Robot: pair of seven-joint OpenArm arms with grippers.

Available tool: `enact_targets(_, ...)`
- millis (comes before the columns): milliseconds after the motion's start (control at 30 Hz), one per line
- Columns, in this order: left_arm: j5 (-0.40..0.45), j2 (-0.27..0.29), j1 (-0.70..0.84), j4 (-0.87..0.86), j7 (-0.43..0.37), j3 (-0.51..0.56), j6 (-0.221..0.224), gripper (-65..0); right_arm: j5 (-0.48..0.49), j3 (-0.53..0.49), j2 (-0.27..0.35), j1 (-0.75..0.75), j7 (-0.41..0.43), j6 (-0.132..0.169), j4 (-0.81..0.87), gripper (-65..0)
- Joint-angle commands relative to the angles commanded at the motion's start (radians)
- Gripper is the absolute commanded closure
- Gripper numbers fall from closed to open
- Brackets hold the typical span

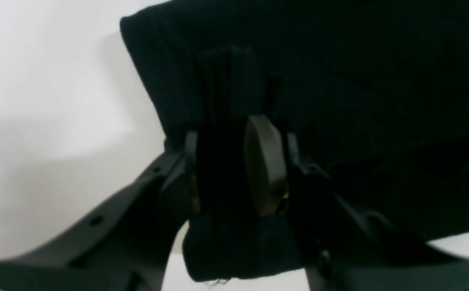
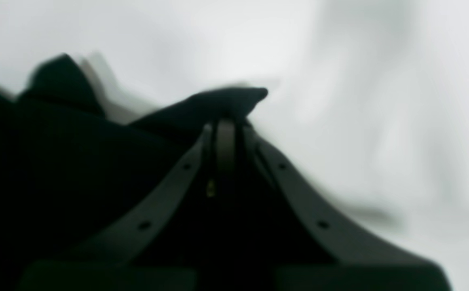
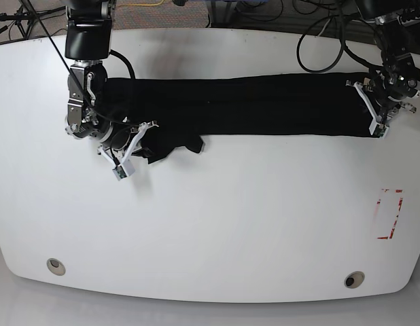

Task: Fold the T-shirt properly
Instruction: 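Grasp the hanging sleeve flap with the right gripper and lift it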

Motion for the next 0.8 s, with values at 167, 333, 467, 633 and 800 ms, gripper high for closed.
enact_targets(167, 0.002, 0.000, 0.000, -0.003, 0.000, 0.000, 0.000, -17.1, 0.003, 0.005, -0.009, -0.018, 0.000, 0.000, 0.114, 0.0)
enact_targets(333, 0.002, 0.000, 0.000, -0.005, 0.000, -0.002, 0.000, -17.1, 0.003, 0.006, -0.032, -0.038, -0.028, 0.000, 0.193, 0.0)
enact_targets(467, 0.003, 0.000, 0.003, -0.006, 0.000, -0.002, 0.000, -17.1, 0.054, 0.006, -0.035, -0.052, -0.114, 0.000, 0.230, 0.0)
enact_targets(633, 0.003, 0.000, 0.005, -0.006, 0.000, -0.002, 0.002, -16.9, 0.190, 0.006, -0.021, -0.095, -0.175, 0.000, 0.253, 0.0)
enact_targets(800, 0.003, 0.000, 0.006, -0.006, 0.000, -0.002, 0.003, -16.9, 0.341, 0.000, 0.041, -0.167, -0.181, 0.000, 0.295, 0.0)
